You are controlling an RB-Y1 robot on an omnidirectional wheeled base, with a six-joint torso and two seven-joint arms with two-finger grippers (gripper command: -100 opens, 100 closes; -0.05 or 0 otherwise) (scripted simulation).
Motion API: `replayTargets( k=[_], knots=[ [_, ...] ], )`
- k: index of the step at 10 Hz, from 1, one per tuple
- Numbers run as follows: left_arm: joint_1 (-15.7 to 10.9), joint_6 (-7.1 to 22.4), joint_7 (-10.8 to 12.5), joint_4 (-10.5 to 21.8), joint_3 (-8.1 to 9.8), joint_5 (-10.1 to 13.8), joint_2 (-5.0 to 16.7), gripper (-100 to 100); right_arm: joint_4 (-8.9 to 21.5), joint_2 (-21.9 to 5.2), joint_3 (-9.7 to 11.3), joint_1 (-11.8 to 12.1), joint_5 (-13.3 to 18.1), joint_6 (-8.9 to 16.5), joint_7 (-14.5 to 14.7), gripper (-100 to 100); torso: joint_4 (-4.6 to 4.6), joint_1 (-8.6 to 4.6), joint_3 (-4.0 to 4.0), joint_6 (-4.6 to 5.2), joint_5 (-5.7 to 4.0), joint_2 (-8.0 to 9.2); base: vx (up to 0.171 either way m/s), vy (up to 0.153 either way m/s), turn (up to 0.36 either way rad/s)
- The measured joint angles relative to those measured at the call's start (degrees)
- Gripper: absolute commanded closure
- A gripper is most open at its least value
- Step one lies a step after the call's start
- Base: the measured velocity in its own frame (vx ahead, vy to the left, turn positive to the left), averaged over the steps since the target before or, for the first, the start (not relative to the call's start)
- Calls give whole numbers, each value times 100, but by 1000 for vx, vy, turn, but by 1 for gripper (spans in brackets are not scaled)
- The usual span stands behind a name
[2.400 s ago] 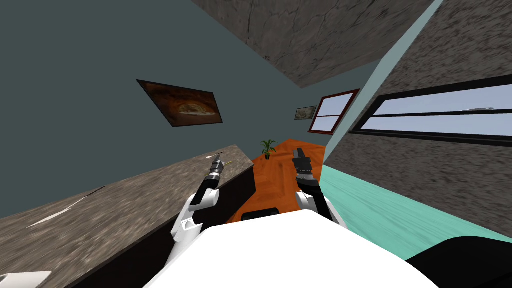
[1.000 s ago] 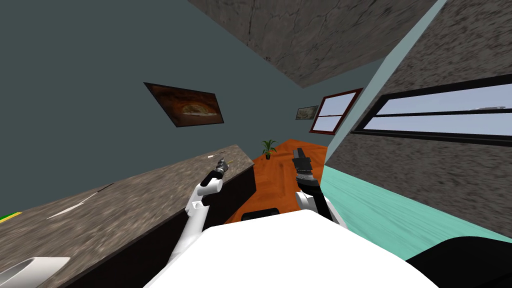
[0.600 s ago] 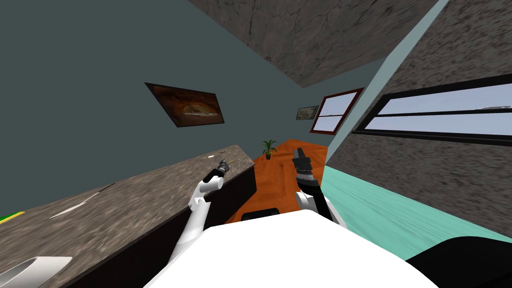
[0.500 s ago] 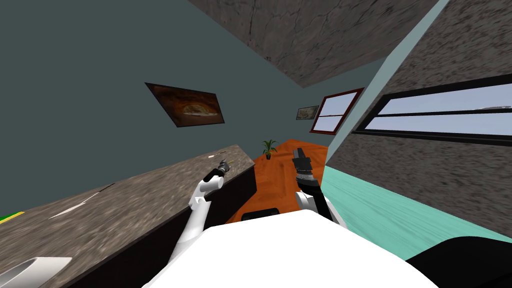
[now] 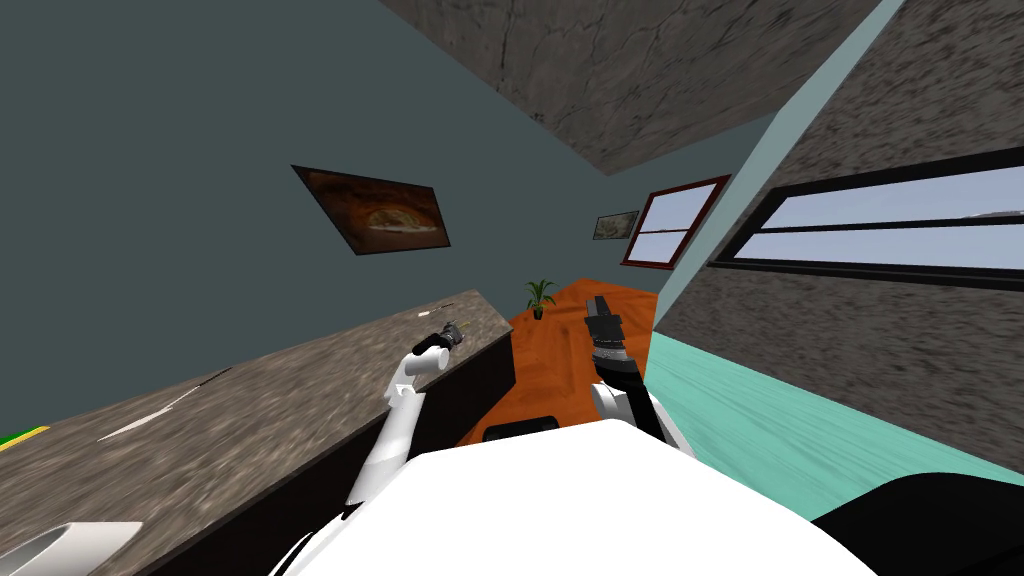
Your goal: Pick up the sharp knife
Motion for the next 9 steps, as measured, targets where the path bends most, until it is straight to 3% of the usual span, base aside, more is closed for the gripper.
replayTargets(
  k=[9],
  knots=[
    [-706, 1162, 233, 946, -141, 569, 427, -100, 0, 0, 0, 0, 0, 0, 0, 0, -2, 10, -5, -1, 2, -9, 46, 64, -3]
  ],
)
